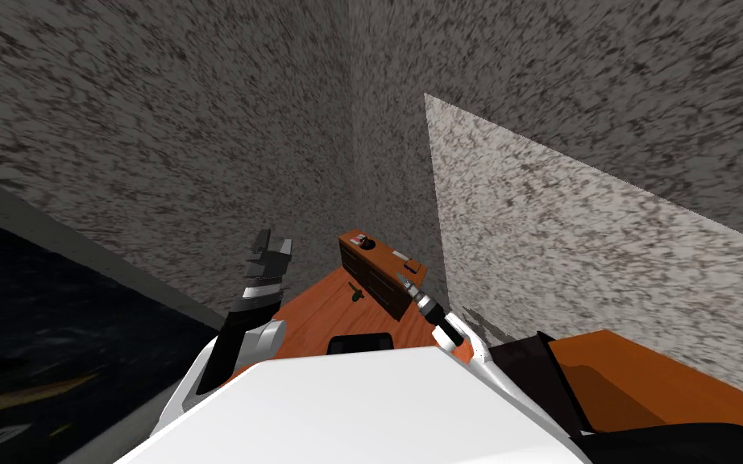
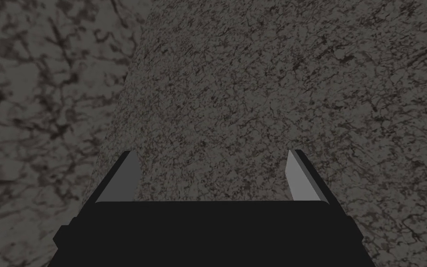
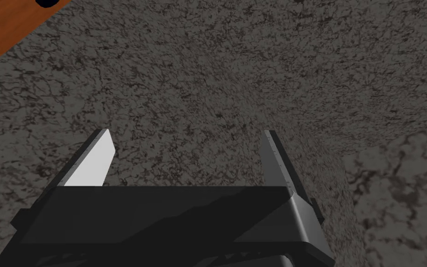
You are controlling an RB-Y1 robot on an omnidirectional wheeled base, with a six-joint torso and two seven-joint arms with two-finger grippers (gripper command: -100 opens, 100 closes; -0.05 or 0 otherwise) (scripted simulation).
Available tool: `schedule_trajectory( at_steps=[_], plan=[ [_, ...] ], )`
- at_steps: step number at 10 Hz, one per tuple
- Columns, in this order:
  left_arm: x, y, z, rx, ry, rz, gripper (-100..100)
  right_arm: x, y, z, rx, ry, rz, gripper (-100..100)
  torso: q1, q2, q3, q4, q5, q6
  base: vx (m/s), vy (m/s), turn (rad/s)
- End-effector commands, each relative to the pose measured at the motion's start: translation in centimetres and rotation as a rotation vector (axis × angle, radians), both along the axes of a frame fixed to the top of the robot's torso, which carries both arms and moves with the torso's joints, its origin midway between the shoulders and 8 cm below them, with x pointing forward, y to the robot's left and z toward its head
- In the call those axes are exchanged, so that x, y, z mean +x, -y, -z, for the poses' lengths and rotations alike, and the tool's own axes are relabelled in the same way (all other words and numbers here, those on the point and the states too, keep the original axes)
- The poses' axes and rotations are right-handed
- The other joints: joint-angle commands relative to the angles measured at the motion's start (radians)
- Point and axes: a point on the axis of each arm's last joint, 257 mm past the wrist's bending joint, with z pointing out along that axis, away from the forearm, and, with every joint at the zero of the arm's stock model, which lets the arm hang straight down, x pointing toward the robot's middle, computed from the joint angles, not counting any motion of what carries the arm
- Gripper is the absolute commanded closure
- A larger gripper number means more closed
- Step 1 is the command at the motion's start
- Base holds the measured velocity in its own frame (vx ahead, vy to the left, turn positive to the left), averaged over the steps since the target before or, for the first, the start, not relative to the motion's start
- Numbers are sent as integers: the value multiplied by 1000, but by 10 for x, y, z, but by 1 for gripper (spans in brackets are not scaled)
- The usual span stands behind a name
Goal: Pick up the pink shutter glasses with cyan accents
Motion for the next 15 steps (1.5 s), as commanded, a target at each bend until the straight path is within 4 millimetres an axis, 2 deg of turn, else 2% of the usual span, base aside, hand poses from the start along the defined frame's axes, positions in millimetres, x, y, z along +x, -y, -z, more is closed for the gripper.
schedule_trajectory(
  at_steps=[1, 3, 6, 7, 8, 10, 11, 13, 14, 15],
  plan=[
    [0, 0, 0, 0, 0, 0, 0, -3, 9, 15, -39, -27, 2, -100, 0, 0, 0, 0, 0, 0, 13, 36, 134],
    [0, 0, 0, 0, 0, 0, 0, -10, 29, 52, -171, -78, -21, -100, 1, -1, 0, 0, 0, 0, 35, 61, 262],
    [0, 0, 0, 0, 0, 0, 0, -19, 58, 85, -262, -140, -9, -100, 1, -2, -1, 0, 0, 0, 36, 40, 158],
    [0, 0, 0, 0, 0, 0, 0, -26, 78, 105, -338, -174, -12, -100, 0, -2, -1, 0, 0, 1, 49, 22, 190],
    [0, 0, 0, 0, 0, 0, 0, -27, 81, 108, -341, -180, -8, -100, -1, -2, -1, 0, 0, 1, 38, 9, 110],
    [0, 0, 0, 0, 0, 0, 0, -41, 117, 136, -484, -228, -21, -100, -2, -2, -1, 0, 0, 0, 55, 1, 308],
    [0, 0, 0, 0, 0, 0, 0, -44, 124, 141, -492, -244, -12, -100, -2, -3, -2, -1, 0, 0, 64, -9, 93],
    [0, 0, 0, 0, 0, 0, 0, -56, 154, 160, -574, -290, -4, -100, -3, -4, -2, -1, 0, 1, 68, -6, 145],
    [0, 0, 0, 0, 0, 0, 0, -66, 176, 172, -646, -319, -6, -100, -2, -3, -2, -1, 0, 1, 52, -11, 226],
    [0, 0, 0, 0, 0, 0, 0, -67, 178, 173, -649, -323, -4, -100, -3, -3, -2, 0, 0, 1, 45, -23, 104]
  ],
)
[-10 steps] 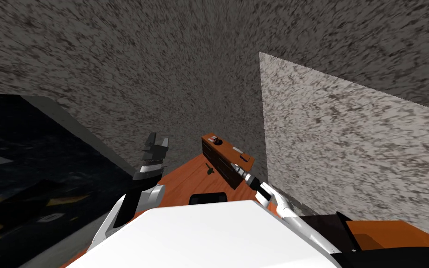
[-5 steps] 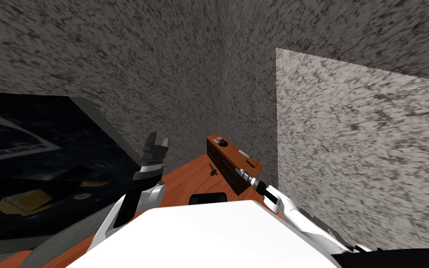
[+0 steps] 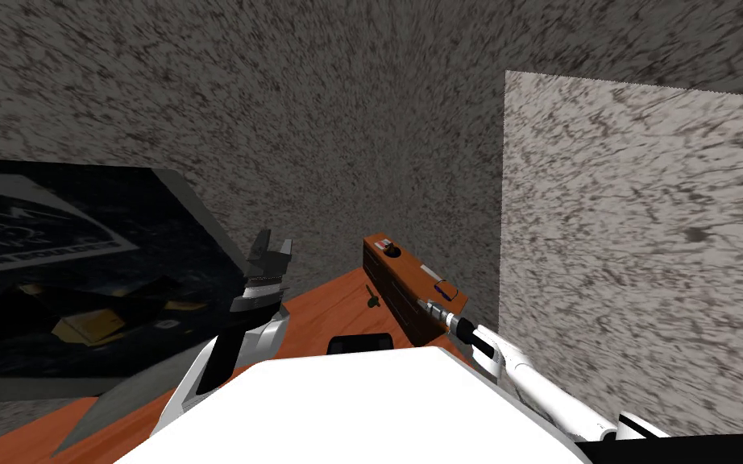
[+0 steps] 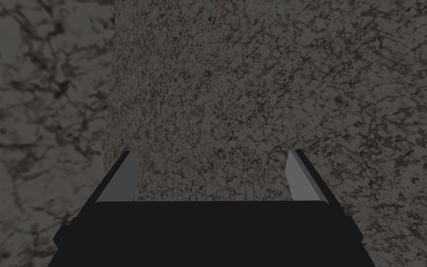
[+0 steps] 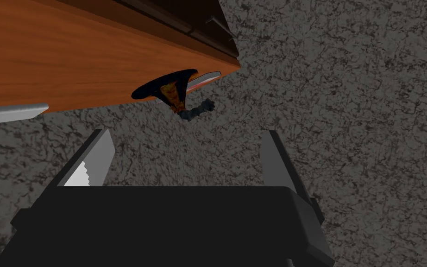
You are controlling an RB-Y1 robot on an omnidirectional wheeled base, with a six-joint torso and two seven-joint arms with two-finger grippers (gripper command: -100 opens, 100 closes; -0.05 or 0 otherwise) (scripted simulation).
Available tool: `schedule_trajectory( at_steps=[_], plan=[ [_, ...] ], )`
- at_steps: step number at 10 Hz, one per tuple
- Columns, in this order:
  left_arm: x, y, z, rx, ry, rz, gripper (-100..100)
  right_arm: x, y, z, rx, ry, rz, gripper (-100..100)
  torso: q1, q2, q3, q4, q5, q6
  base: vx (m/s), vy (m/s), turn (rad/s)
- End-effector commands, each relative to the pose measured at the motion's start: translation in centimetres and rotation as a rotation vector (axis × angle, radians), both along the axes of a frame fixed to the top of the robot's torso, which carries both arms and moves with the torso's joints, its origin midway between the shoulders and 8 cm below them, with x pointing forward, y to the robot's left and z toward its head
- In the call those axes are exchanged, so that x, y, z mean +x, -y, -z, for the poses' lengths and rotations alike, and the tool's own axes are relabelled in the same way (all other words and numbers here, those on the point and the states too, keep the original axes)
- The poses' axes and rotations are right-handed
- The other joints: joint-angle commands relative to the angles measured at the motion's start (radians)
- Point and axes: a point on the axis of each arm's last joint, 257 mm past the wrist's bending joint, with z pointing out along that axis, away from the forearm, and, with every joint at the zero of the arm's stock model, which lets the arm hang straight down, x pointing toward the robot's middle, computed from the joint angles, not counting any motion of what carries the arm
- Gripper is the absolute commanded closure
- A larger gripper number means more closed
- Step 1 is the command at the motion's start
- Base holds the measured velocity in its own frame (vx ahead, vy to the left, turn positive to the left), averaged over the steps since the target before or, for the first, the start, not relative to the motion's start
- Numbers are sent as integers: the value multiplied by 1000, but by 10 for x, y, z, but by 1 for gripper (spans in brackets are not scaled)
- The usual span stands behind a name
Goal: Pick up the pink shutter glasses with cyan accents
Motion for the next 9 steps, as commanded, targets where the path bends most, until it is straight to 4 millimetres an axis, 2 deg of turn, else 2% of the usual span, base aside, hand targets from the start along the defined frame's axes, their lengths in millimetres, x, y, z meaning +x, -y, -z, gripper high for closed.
schedule_trajectory(
  at_steps=[1, 3, 4, 6, 8, 9],
  plan=[
    [0, 0, 0, 0, 0, 0, 0, -11, 21, 11, -75, -27, -12, -100, 0, 0, 0, 0, 0, 0, 61, -29, 164],
    [0, 0, 0, 0, 0, 0, 0, -16, 30, 17, -88, -42, 2, -100, -1, 0, 0, 0, 0, 0, 40, -25, 58],
    [0, 0, 0, 0, 0, 0, 0, -25, 48, 24, -149, -66, -7, -100, 0, 1, 1, 0, 0, 0, 49, -28, 204],
    [0, 0, 0, 0, 0, 0, 0, -37, 69, 31, -211, -95, -11, -100, -1, 0, 0, 0, 0, 0, 57, -44, 138],
    [0, 0, 0, 0, 0, 0, 0, -43, 78, 35, -223, -110, 3, -100, -2, 0, 0, 0, 0, 0, 35, -40, 54],
    [0, 0, 0, 0, 0, 0, 0, -52, 94, 40, -276, -132, -7, -100, 0, 1, 1, 0, 0, 0, 34, -36, 153]
  ],
)
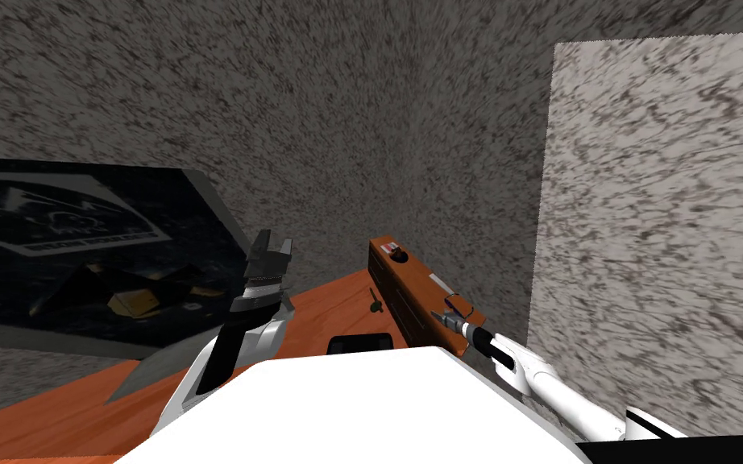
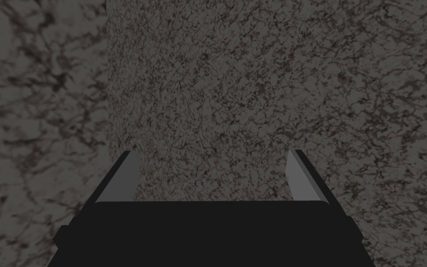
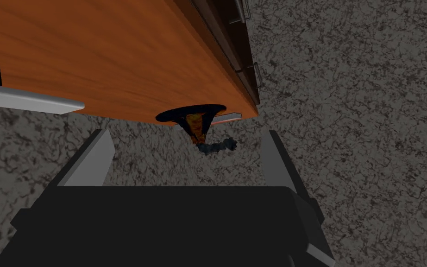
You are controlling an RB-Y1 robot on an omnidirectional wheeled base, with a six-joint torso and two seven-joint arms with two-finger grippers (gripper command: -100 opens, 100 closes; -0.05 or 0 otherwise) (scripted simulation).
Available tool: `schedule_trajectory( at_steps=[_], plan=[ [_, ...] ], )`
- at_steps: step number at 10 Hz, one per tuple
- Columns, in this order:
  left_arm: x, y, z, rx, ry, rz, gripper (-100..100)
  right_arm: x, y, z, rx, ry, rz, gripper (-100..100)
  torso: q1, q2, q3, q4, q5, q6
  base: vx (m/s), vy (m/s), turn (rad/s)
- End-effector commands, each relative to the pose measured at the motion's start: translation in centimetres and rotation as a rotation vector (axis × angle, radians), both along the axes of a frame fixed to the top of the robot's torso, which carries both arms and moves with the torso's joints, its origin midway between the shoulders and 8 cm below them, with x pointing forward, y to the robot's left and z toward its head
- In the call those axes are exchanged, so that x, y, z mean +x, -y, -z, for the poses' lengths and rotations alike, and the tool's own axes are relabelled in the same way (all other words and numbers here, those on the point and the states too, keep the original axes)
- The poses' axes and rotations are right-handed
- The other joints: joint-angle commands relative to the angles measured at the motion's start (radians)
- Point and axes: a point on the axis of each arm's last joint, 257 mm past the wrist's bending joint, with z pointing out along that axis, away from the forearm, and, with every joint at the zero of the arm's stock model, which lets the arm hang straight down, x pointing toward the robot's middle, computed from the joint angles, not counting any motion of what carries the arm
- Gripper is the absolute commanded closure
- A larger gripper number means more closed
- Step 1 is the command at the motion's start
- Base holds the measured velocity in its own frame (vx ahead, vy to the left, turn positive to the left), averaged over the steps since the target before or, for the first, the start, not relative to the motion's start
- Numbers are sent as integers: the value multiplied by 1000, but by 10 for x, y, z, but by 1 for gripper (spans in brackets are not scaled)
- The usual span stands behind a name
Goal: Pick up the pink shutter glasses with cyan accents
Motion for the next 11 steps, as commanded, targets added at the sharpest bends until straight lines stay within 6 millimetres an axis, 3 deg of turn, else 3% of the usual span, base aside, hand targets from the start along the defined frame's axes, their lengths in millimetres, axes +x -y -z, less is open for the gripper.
schedule_trajectory(
  at_steps=[1, 2, 5, 6, 9, 11],
  plan=[
    [0, 0, 0, 0, 0, 0, 0, -7, 14, 6, -34, -19, 3, -100, 0, 0, 0, 0, 0, 0, 45, -44, 111],
    [0, 0, 0, 0, 0, 0, 0, -8, 15, 6, -36, -21, 6, -100, 0, -1, 0, 0, 0, 0, 24, -24, 0],
    [0, 0, 0, 0, 0, 0, 0, -37, 54, 18, -146, -86, 4, -100, -1, -1, -1, 0, -1, 1, 49, -62, 134],
    [0, 0, 0, 0, 0, 0, 0, -37, 54, 18, -146, -86, 4, -100, -2, -1, -1, 0, 0, 0, 53, -64, 92],
    [0, 0, 0, 0, 0, 0, 0, -80, 96, 32, -272, -178, -3, -100, -4, -2, -1, -1, -1, 0, 67, -105, 192],
    [0, 0, 0, 0, 0, 0, 0, -80, 96, 32, -272, -178, -3, -100, -4, -2, -1, -1, -1, 1, 37, -71, 30]
  ],
)
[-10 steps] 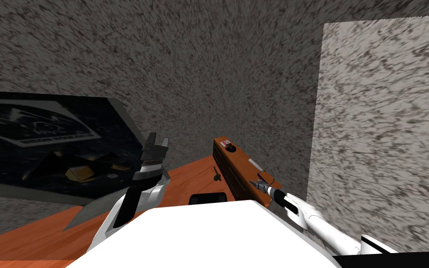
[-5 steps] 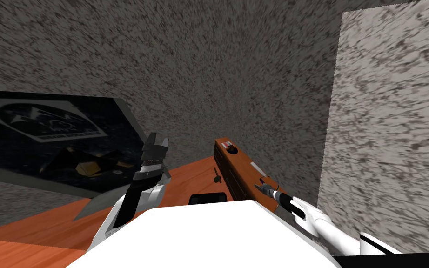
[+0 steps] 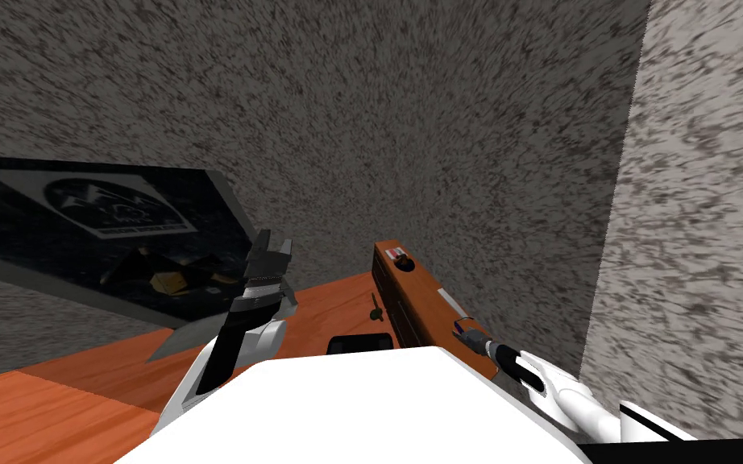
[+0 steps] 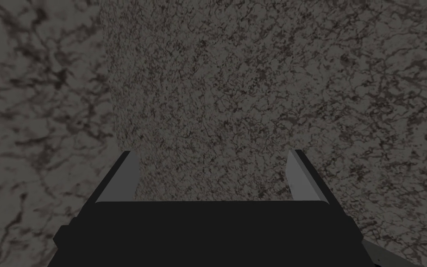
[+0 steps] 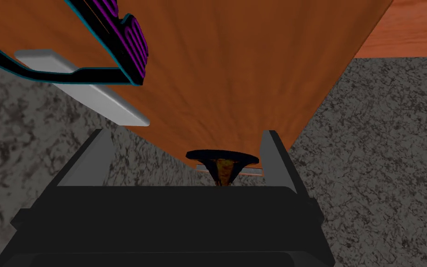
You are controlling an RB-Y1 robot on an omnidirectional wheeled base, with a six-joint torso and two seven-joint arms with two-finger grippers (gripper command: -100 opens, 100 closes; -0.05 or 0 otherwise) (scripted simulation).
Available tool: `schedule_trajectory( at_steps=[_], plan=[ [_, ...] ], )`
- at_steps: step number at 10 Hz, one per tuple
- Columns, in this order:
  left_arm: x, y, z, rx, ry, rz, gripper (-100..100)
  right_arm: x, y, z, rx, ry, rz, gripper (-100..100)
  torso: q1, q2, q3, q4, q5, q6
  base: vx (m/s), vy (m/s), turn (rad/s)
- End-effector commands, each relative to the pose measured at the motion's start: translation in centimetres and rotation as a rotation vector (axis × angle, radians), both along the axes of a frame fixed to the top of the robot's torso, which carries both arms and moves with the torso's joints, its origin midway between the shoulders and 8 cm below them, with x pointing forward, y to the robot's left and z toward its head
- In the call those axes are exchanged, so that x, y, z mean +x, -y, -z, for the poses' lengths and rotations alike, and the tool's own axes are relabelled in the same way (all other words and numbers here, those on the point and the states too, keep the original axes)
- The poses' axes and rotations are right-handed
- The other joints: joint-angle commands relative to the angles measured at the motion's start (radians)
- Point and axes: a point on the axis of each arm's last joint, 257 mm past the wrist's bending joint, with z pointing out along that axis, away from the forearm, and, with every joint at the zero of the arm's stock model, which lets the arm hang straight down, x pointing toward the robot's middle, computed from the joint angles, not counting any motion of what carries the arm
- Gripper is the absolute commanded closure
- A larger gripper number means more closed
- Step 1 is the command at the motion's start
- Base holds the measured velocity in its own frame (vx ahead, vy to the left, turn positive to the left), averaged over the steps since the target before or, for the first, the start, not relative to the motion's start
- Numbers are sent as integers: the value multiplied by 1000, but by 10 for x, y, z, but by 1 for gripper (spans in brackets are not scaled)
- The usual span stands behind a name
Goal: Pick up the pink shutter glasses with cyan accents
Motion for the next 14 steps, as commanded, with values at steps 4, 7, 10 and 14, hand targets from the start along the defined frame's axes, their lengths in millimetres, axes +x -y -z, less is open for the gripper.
schedule_trajectory(
  at_steps=[4, 7, 10, 14],
  plan=[
    [0, 0, 0, 0, 0, 0, 0, -71, 12, 33, -87, -143, -20, -100, -4, -2, -1, 0, -1, 0, 59, -112, 159],
    [0, 0, 0, 0, 0, 0, 0, -72, 8, 38, -78, -150, -22, -100, -1, 1, 0, 0, 0, 0, 13, -65, 31],
    [0, 0, 0, 0, 0, 0, 0, -75, 9, 43, -75, -155, 33, -100, 3, 4, 2, 1, 1, -1, -56, -18, 166],
    [0, 0, 0, 0, 0, 0, 0, -82, 11, 51, -66, -160, 145, -100, 1, 11, 6, 2, 0, 0, -142, -39, 286]
  ],
)
